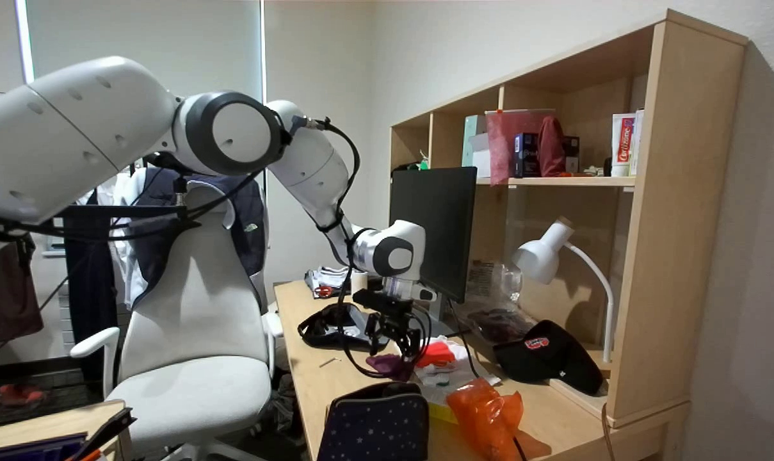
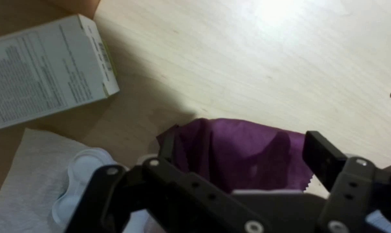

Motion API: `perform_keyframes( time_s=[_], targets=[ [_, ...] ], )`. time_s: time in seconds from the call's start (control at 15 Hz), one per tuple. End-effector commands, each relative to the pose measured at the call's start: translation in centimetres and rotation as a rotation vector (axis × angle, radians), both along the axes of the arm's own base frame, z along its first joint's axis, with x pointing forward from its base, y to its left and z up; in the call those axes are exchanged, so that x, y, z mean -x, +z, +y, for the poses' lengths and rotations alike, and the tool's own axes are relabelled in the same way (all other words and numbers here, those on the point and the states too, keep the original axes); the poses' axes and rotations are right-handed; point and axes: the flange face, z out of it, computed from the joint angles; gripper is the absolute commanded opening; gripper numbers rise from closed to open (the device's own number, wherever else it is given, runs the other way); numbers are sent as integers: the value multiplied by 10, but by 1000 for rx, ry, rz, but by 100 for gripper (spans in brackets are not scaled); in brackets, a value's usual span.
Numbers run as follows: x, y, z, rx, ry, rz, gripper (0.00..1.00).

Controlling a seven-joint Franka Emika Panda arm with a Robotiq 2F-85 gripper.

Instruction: Pick up the ribbon and the clothe put them in the parse

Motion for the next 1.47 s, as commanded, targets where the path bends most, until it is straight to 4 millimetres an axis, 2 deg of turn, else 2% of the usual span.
perform_keyframes(
  time_s=[0.0, 0.13, 0.2, 0.27, 0.67, 0.93, 1.2, 1.4],
  targets=[
    [-15, -1, 0, 14, 52, -16, 100],
    [-20, -5, 0, 12, 64, -18, 100],
    [-21, -8, -1, 11, 70, -20, 84],
    [-22, -11, -1, 4, 78, -17, 74],
    [-25, -18, -1, -3, 87, -17, 34],
    [-24, -3, -3, -15, 80, -15, 8],
    [-11, 32, -14, -33, 53, -3, 3],
    [0, 59, -24, -40, 29, -16, 8]
  ],
)
